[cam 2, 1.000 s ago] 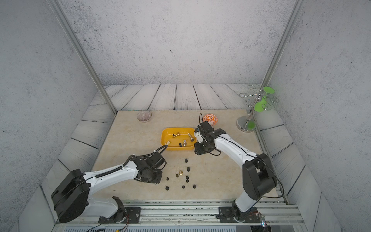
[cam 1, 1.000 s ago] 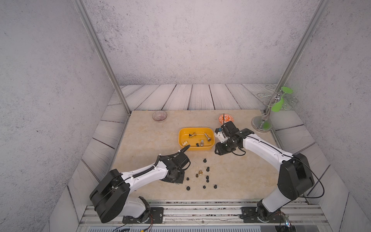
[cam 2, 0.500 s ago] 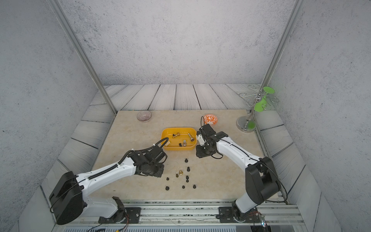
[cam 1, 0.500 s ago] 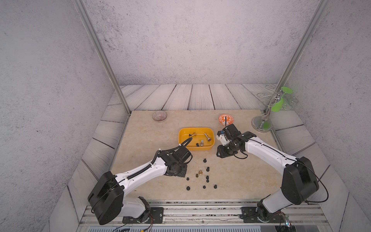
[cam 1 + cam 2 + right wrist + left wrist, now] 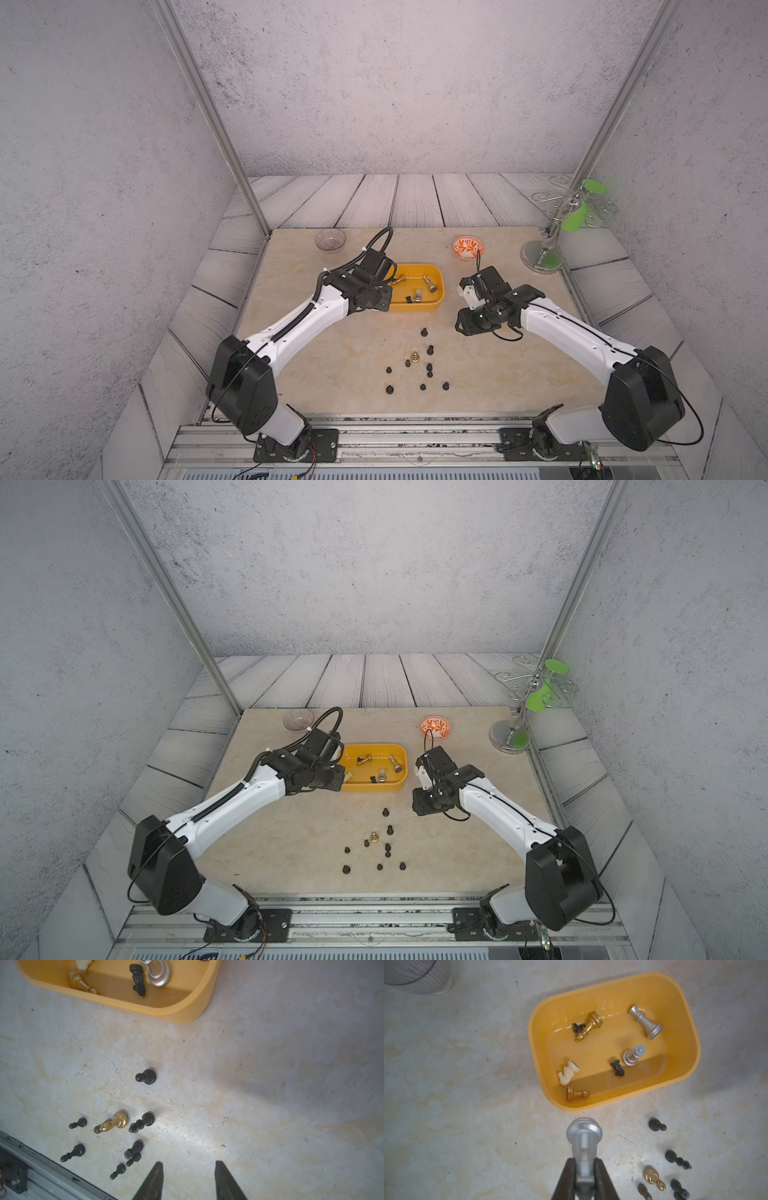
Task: Put the chess pieces into the storage box
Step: Pick up the chess piece at the center of the board, then place the chess piece in the storage box.
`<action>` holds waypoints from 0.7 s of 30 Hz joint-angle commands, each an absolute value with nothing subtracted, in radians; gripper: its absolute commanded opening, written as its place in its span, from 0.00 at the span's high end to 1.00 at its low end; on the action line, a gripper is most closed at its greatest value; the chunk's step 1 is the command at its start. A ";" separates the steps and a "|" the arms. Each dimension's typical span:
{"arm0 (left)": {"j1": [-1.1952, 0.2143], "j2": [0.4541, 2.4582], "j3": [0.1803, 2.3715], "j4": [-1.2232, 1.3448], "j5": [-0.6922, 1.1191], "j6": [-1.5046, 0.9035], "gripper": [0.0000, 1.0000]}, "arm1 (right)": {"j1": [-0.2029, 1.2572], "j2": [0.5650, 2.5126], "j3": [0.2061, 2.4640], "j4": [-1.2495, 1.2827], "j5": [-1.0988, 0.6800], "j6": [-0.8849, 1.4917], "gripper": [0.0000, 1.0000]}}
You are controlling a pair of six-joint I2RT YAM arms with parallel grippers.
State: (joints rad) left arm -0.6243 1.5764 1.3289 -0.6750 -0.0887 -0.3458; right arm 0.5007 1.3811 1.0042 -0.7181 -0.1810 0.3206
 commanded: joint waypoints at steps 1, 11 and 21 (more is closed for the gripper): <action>-0.593 1.682 1.420 -0.664 -0.072 -0.274 0.97 | 0.497 1.310 0.964 -0.718 -0.160 0.371 0.57; -0.513 1.945 1.640 -0.666 -0.041 -0.244 0.95 | 0.497 1.205 0.901 -0.735 -0.132 0.408 0.57; -0.482 2.096 1.764 -0.696 -0.017 -0.244 0.86 | 0.496 1.167 0.896 -0.759 -0.117 0.412 0.57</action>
